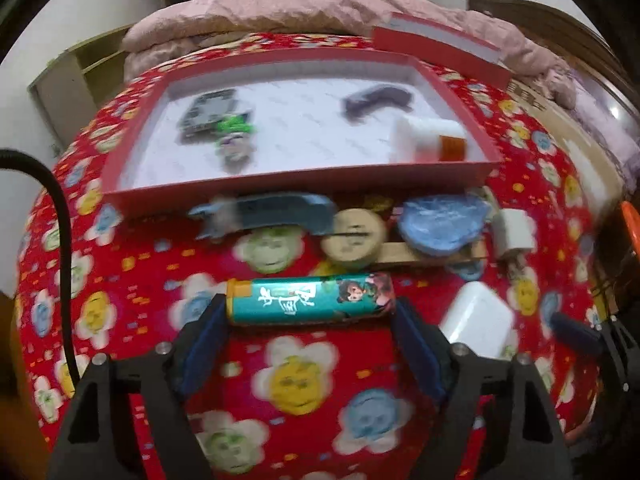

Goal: Organize rigid objects
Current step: 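Grasp the teal lighter with the left gripper while the right approaches the white earbud case, then close the right gripper on the white earbud case while the left holds the lighter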

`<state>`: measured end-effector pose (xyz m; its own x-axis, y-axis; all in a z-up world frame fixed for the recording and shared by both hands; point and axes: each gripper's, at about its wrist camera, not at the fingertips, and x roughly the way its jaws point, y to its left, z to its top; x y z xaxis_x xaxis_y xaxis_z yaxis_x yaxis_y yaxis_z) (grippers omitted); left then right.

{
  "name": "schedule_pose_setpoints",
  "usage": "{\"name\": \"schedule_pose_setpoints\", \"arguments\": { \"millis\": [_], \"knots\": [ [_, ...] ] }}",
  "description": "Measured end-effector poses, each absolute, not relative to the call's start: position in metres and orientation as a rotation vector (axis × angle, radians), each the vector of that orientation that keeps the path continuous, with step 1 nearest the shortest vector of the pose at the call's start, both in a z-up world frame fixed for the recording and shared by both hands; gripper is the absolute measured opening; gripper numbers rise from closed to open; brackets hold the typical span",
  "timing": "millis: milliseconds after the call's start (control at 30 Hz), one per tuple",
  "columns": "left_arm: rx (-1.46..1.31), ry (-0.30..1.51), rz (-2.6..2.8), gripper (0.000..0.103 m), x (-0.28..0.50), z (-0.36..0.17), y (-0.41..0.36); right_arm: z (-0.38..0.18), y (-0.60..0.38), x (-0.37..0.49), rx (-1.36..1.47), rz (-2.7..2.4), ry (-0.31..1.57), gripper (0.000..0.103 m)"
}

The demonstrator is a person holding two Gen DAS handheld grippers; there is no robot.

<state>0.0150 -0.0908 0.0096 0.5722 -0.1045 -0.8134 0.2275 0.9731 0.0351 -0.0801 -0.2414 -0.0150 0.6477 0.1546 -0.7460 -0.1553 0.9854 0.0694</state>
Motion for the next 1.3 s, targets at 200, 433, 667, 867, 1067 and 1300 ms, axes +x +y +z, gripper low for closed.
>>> {"name": "schedule_pose_setpoints", "arguments": {
  "millis": [200,433,667,867,1067,1300],
  "knots": [
    [0.123,0.927,-0.16,0.084,0.006,0.012,-0.048,-0.008,-0.227,-0.074,-0.056,0.184,0.852,0.091],
    [0.083,0.931,-0.147,0.084,-0.002,0.007,-0.019,0.001,-0.2,-0.056,-0.116,0.24,0.833,0.086],
    [0.098,0.901,-0.156,0.085,-0.007,0.004,-0.02,-0.008,-0.188,-0.042,-0.128,0.232,0.863,0.084],
    [0.099,0.895,-0.158,0.085,-0.008,0.004,-0.019,-0.009,-0.187,-0.043,-0.113,0.199,0.864,0.081],
    [0.097,0.894,-0.155,0.085,-0.009,0.003,-0.018,-0.007,-0.185,-0.048,-0.104,0.191,0.85,0.07],
    [0.091,0.901,-0.151,0.084,-0.009,0.004,-0.017,-0.006,-0.185,-0.05,-0.091,0.181,0.836,0.063]
  ]
}}
